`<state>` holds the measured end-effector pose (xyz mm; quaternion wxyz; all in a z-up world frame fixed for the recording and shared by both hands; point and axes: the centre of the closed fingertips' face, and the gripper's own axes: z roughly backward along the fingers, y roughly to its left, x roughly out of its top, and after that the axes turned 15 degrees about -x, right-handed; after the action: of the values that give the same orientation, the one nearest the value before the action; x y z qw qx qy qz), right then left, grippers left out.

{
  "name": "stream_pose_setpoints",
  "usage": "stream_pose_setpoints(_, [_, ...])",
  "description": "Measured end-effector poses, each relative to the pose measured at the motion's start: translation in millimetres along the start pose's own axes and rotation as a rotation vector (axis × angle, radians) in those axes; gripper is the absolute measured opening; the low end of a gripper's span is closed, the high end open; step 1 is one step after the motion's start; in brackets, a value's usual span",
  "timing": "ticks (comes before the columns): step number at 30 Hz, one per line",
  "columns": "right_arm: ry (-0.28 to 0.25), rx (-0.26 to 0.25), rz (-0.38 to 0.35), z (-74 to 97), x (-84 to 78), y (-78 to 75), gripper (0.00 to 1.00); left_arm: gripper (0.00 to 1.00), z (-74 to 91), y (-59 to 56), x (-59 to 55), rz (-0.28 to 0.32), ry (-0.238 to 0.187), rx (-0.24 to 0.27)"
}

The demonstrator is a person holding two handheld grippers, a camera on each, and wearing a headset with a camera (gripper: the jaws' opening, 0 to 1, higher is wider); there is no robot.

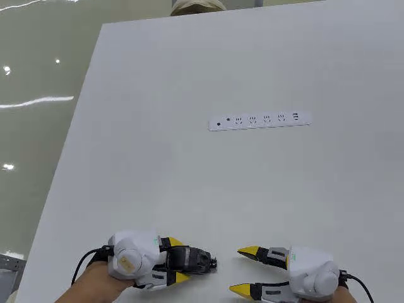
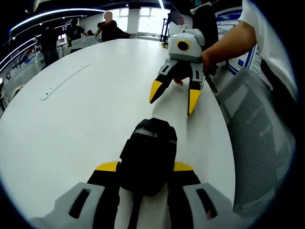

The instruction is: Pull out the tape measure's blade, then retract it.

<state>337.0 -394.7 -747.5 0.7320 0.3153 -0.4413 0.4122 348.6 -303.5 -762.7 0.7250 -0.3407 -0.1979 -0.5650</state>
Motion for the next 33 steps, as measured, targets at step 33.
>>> stream_pose_setpoints(33, [-0.003, 0.056, 0.06, -25.8, 1.8, 7.9, 0.39, 0.33, -1.4, 1.0, -3.1, -0.012, 0.008, 0.004])
